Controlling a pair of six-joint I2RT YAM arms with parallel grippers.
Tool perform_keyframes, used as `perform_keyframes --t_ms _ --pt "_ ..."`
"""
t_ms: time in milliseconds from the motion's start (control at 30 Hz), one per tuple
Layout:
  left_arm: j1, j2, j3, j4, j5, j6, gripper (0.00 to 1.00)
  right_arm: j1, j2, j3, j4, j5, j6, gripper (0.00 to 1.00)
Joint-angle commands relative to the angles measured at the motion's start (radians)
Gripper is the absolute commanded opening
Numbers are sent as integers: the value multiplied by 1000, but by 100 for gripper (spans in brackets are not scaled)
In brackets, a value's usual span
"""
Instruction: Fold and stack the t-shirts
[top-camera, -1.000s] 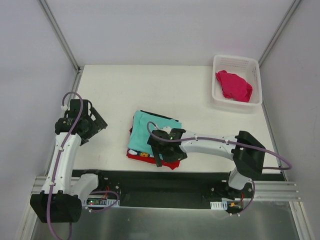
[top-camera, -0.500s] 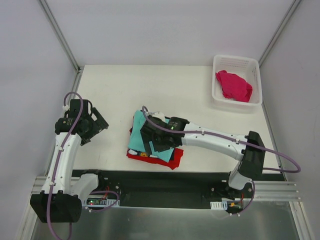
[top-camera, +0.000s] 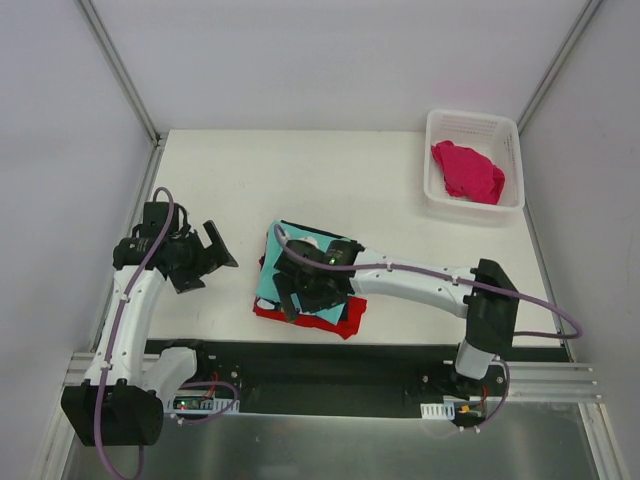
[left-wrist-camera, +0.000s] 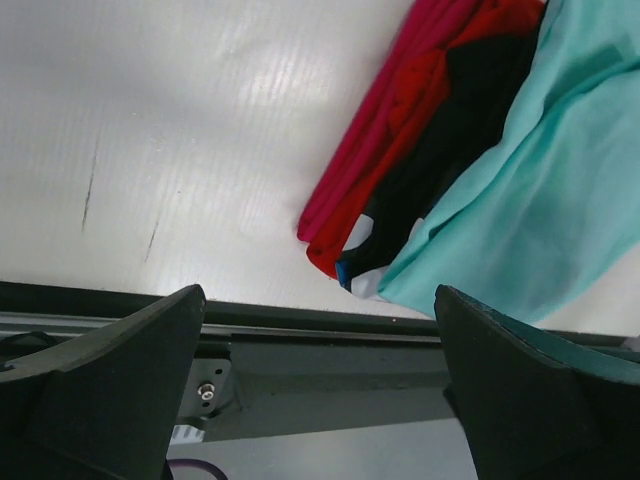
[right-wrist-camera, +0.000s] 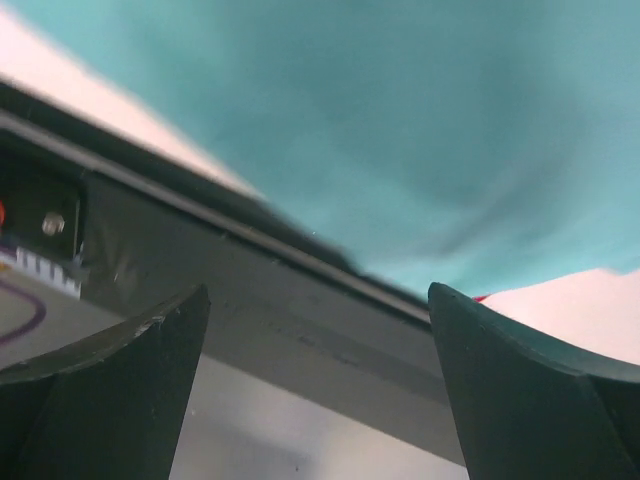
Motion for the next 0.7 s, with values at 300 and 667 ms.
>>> perform_keyframes --t_ms 300,667 --pt "10 -15 24 -87 29 106 99 217 -85 -175 101 32 212 96" --pt "10 -12 50 -95 14 110 99 188 70 -196 216 20 232 93"
